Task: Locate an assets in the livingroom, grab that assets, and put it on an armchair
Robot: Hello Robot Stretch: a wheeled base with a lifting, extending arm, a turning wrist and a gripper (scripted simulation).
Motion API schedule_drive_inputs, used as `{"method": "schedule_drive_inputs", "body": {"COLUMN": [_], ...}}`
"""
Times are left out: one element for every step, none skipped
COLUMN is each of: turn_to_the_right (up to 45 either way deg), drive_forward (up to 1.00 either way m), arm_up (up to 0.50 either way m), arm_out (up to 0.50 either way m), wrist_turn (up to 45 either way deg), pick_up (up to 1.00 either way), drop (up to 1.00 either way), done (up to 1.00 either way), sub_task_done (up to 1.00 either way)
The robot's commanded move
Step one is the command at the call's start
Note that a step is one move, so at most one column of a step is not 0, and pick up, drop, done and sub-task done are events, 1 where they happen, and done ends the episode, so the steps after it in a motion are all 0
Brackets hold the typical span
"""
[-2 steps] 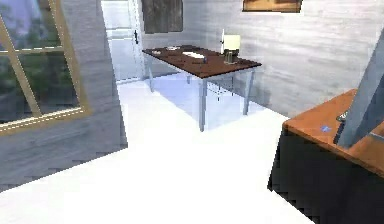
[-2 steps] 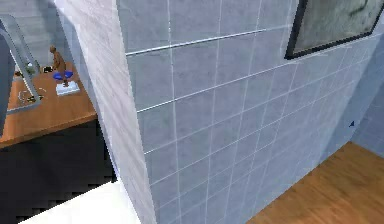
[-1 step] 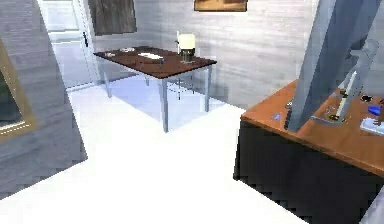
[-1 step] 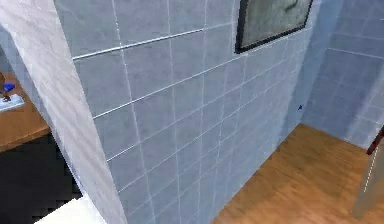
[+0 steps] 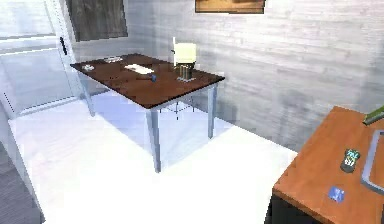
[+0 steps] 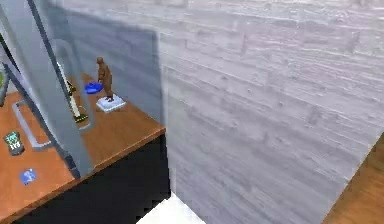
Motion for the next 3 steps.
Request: {"method": "schedule_drive_inputs", "body": {"turn_to_the_right": [-42.0,-3.0,45.0], "drive_forward": [0.00,0.00,0.00], "arm_up": [0.00,0.00,0.00], "arm_out": [0.00,0.00,0.00], "wrist_turn": [0.0,0.0,0.0], "pick_up": [0.00,0.00,0.00], "drop": [0.00,0.00,0.00], "done": [0.00,0.00,0.00], "sub_task_done": [0.00,0.00,0.00]}}
